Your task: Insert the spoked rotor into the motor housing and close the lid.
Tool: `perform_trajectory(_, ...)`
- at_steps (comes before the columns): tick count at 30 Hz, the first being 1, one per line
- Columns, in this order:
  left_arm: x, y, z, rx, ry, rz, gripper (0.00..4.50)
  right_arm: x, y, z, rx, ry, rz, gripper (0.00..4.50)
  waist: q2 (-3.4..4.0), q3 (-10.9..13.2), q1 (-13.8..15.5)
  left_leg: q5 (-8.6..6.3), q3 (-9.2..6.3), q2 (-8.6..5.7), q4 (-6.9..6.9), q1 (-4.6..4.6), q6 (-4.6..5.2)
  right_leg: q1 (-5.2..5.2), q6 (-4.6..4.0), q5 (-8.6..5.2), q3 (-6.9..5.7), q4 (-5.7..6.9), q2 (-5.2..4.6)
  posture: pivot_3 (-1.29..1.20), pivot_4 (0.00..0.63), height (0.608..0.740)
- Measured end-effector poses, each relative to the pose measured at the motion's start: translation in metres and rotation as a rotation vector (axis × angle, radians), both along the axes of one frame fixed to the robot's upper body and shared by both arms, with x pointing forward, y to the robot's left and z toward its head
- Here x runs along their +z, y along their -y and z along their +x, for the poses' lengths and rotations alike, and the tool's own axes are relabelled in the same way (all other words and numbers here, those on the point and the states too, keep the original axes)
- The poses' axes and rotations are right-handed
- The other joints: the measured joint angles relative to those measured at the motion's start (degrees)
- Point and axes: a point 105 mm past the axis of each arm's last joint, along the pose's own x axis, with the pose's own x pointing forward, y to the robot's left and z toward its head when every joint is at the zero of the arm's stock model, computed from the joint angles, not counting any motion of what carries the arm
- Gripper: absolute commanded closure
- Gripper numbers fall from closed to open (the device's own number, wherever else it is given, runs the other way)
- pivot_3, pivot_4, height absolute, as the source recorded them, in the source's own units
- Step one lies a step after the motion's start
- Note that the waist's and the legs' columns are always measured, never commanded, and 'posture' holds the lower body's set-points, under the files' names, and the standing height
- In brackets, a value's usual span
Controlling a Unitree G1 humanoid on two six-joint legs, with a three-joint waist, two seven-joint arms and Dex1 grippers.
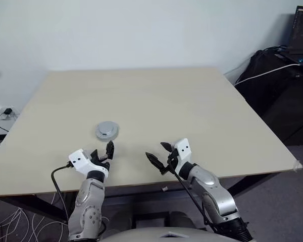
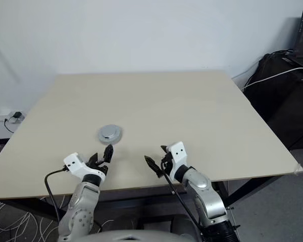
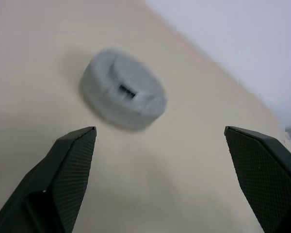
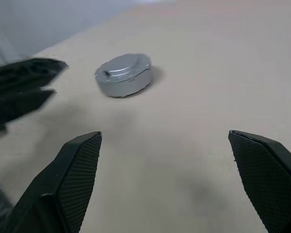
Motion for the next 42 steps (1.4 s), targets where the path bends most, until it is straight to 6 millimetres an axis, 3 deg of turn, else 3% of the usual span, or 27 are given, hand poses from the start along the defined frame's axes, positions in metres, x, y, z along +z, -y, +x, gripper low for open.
perform_trajectory(6, -0.004, 0.006, -0.003, -0.060, 0.070, 0.304, 0.03, -0.007, 0.023, 0.004, -0.187, 0.070, -0.056, 0.00, 0.09, 0.05, 0.13, 0.00, 0.00, -0.01, -0.07, -0.03, 0.01, -0.06, 0.00, -0.02, 0.01, -0.02, -0.03, 0.00, 0.000, 0.740)
perform_trajectory(12, -0.012, 0.022, -0.011, -0.169, 0.103, 0.409, 0.03, -0.012, 0.049, -0.003, -0.330, 0.102, -0.104, 0.00, 0.22, 0.12, 0.11, 0.00, -0.01, 0.01, -0.11, -0.04, 0.01, -0.08, 0.00, -0.06, 0.00, 0.00, -0.06, 0.00, 0.000, 0.740)
perform_trajectory(17, -0.012, 0.023, -0.015, -0.193, 0.117, 0.487, 0.03, -0.018, 0.063, -0.012, -0.386, 0.098, -0.139, 0.00, 0.31, 0.15, 0.07, 0.00, -0.03, 0.06, -0.11, -0.03, 0.01, -0.08, -0.01, -0.08, -0.03, 0.01, -0.06, 0.00, 0.000, 0.740)
perform_trajectory(42, -0.020, 0.022, -0.018, -0.180, 0.081, 0.501, 0.03, -0.023, 0.074, -0.017, -0.505, 0.076, -0.127, 0.00, 0.42, 0.22, 0.08, 0.00, -0.04, 0.06, -0.11, -0.04, 0.02, -0.07, 0.01, -0.09, -0.06, 0.03, -0.09, 0.00, 0.000, 0.740)
